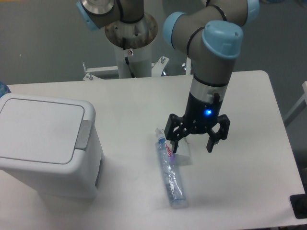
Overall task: Open the trash can
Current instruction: 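Position the open gripper at the lid's raised tab edge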
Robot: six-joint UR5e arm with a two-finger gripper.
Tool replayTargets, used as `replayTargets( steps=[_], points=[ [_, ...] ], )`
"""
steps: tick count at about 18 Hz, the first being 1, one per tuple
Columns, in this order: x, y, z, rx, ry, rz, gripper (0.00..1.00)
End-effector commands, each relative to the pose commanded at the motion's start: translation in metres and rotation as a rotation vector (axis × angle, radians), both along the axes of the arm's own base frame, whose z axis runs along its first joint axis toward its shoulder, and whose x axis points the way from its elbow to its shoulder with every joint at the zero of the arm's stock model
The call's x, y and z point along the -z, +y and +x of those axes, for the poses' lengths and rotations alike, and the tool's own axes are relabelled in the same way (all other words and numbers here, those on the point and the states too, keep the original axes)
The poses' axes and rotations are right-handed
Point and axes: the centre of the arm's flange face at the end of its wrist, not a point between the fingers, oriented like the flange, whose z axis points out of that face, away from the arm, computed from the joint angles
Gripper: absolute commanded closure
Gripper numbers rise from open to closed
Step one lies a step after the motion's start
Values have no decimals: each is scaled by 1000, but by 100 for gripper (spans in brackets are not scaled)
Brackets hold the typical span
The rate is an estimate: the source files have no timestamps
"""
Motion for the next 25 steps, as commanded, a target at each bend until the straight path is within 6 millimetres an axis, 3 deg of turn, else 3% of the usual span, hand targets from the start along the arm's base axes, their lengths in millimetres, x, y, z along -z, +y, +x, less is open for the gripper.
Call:
replayTargets(
  steps=[3,10,18,25],
  points=[
    [-13,9,13,22,-9,37,0],
    [-27,33,93,121,-7,45,0],
    [-31,36,122,164,3,47,0],
    [-13,48,144,211,-7,32,0]
  ],
)
